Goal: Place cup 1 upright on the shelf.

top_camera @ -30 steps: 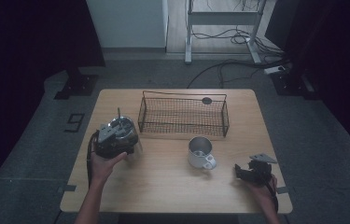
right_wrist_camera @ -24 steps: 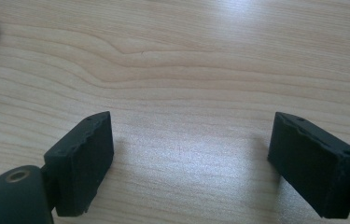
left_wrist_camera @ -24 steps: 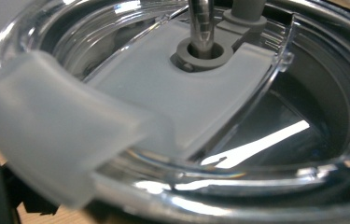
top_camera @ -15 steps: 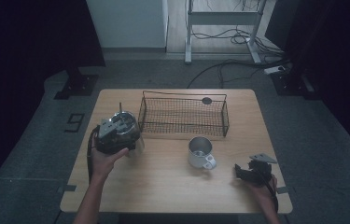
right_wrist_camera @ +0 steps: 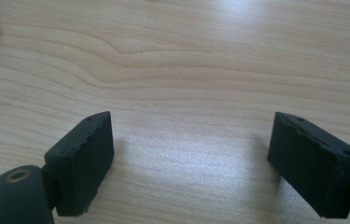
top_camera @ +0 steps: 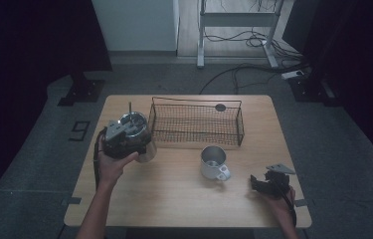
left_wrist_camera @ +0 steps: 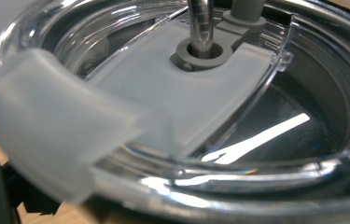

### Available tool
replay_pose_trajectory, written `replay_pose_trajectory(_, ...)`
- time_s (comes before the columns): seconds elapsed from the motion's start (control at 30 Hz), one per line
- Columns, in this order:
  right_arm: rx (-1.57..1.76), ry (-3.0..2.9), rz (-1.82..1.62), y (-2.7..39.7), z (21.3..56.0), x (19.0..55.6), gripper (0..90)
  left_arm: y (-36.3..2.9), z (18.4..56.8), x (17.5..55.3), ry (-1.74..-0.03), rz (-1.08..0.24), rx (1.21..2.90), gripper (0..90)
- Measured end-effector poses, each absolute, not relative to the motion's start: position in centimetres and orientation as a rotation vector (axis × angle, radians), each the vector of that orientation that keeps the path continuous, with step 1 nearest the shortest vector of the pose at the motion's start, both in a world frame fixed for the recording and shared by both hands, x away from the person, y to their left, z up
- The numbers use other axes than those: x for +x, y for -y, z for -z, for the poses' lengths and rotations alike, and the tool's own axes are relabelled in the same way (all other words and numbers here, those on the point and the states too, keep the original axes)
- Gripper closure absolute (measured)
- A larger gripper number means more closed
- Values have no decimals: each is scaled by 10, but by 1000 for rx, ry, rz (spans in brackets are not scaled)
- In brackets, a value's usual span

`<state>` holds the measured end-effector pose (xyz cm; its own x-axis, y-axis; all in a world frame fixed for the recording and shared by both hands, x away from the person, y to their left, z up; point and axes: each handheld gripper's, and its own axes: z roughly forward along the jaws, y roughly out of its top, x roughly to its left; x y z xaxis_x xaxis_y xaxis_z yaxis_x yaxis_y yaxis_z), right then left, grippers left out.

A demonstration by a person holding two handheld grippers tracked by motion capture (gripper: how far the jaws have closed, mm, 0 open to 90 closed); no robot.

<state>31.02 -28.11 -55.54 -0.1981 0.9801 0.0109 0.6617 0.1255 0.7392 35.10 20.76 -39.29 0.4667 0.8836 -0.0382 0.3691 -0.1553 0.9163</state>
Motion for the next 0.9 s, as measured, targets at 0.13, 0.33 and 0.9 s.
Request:
replay_pose_trajectory(0.13,1580,-1922,-859,281,555,310,139,-205,388,354,-1073,-651,1735,42)
replay_pose_trajectory(0.33,1581,-1921,-860,281,555,310,139,-201,383,358,-1069,-652,1733,42)
replay_pose_trajectory(0.9,1579,-1924,-858,281,555,310,140,-186,371,371,-1053,-645,1745,42)
